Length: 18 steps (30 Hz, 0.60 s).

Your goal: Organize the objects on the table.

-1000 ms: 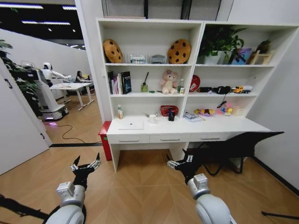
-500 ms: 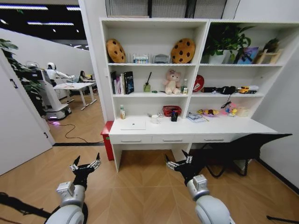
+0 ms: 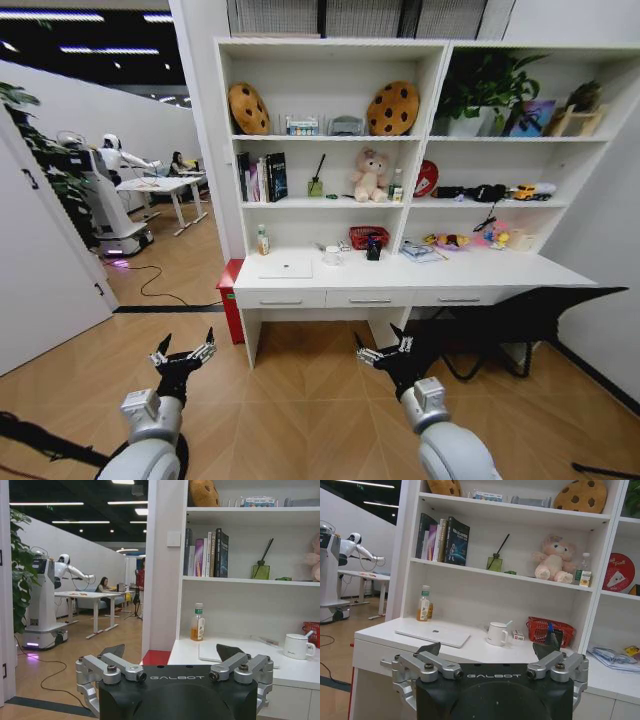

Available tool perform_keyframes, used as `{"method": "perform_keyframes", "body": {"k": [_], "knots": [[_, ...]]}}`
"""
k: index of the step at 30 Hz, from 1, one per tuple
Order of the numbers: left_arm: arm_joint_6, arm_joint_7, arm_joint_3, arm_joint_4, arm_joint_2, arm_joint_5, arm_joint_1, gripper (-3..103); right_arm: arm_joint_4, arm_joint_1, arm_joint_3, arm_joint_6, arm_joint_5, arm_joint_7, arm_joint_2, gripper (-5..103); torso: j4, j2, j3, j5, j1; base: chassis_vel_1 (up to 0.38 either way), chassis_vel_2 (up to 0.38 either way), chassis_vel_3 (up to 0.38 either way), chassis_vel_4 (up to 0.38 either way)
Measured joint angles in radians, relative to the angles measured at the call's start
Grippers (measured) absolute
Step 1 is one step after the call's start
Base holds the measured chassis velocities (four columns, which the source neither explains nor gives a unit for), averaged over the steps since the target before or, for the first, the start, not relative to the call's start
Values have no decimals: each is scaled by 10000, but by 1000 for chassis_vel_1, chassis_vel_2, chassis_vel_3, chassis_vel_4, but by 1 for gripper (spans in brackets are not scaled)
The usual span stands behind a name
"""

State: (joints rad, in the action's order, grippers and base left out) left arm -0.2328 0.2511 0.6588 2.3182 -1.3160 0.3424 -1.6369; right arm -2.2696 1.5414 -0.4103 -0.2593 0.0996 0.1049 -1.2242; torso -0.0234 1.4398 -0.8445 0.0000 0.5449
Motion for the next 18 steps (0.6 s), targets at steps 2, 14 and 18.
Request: {"method": "perform_keyframes", "body": {"k": [2,14,18], "knots": [[0,1,0,0,0,0,0,100,0,-9,-11,9,-2,68,-37,100,0,0,0,0,1,0,0,0,0],[0,1,0,0,1,0,0,100,-707,-130,-536,-119,596,803,-90,100,-1,0,0,-1,1,0,0,0,0],[0,1,0,0,0,0,0,100,-786,-106,-562,-177,599,858,-72,100,0,0,0,0,0,0,0,0,0]]}}
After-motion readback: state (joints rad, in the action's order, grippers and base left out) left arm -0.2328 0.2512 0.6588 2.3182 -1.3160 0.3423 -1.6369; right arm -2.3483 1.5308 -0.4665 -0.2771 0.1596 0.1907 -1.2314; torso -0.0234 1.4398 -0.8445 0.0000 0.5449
